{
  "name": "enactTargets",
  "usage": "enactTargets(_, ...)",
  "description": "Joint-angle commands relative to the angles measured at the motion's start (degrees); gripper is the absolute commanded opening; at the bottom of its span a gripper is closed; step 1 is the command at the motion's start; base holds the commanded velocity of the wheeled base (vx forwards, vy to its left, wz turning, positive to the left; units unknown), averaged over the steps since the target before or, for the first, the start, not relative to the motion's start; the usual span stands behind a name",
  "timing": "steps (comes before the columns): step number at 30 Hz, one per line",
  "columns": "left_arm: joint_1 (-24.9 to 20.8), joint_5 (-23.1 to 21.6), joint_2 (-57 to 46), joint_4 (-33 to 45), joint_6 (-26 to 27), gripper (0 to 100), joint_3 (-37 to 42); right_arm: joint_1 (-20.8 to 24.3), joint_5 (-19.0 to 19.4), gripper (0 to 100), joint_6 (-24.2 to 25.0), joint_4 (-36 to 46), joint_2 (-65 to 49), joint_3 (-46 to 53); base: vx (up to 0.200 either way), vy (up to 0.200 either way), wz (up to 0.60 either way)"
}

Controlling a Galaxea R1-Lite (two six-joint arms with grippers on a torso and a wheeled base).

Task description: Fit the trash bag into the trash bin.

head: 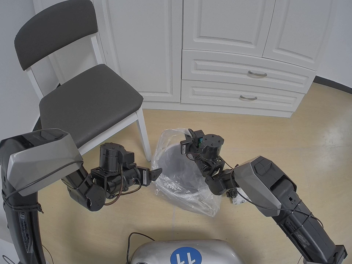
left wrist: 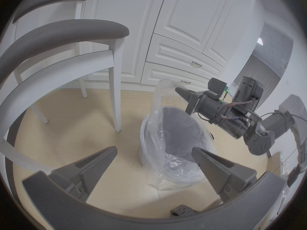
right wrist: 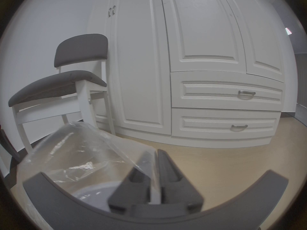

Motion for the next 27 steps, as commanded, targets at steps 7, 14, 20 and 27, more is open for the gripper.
enactTargets(7, -3.2, 10.5, 7.5, 0.1, -6.2, 100, -9.6, -0.3, 0.0, 100, 0.0, 0.1, -9.3, 10.1, 0.000, 0.000, 0.00)
enactTargets(14, -2.7, 11.8, 7.7, 5.2, -8.1, 100, -13.5, -2.9, 0.8, 100, 8.9, 9.7, -24.3, 32.3, 0.000, 0.000, 0.00)
enactTargets(20, -0.9, 13.3, 8.1, 8.5, -10.4, 100, -17.1, -5.7, -0.4, 100, 17.7, 8.1, -25.8, 39.5, 0.000, 0.000, 0.00)
enactTargets(27, 2.1, 13.3, 8.0, 10.5, -12.2, 100, -19.5, -8.5, -1.7, 100, 23.8, 1.1, -21.7, 45.4, 0.000, 0.000, 0.00)
